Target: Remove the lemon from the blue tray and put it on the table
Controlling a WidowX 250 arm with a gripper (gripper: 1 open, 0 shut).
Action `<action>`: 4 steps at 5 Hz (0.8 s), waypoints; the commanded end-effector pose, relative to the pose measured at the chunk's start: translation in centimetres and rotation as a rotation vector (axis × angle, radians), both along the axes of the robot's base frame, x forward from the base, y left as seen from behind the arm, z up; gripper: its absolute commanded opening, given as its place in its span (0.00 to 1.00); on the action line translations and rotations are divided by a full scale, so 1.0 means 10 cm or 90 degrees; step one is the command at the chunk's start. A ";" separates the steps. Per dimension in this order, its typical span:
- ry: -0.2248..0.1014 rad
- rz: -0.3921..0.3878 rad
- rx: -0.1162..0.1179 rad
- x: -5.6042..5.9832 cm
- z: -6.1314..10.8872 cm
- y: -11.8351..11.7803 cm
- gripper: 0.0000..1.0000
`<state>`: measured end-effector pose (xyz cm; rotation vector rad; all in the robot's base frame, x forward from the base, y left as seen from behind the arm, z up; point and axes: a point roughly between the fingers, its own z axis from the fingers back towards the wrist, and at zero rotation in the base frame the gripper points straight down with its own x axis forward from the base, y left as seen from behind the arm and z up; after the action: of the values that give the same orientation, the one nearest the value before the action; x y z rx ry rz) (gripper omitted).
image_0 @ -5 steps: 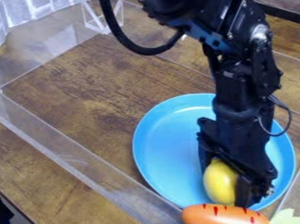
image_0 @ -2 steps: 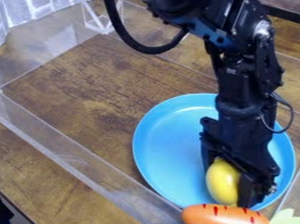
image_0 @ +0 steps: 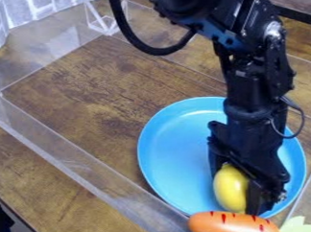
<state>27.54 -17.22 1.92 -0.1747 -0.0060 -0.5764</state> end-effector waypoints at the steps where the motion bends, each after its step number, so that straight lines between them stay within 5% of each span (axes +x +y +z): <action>1: 0.025 -0.004 0.020 -0.06 -0.11 0.04 0.00; 4: 0.021 -0.005 0.036 -0.05 -0.03 0.08 0.00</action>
<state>27.34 -16.59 2.03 -0.1378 0.0250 -0.5732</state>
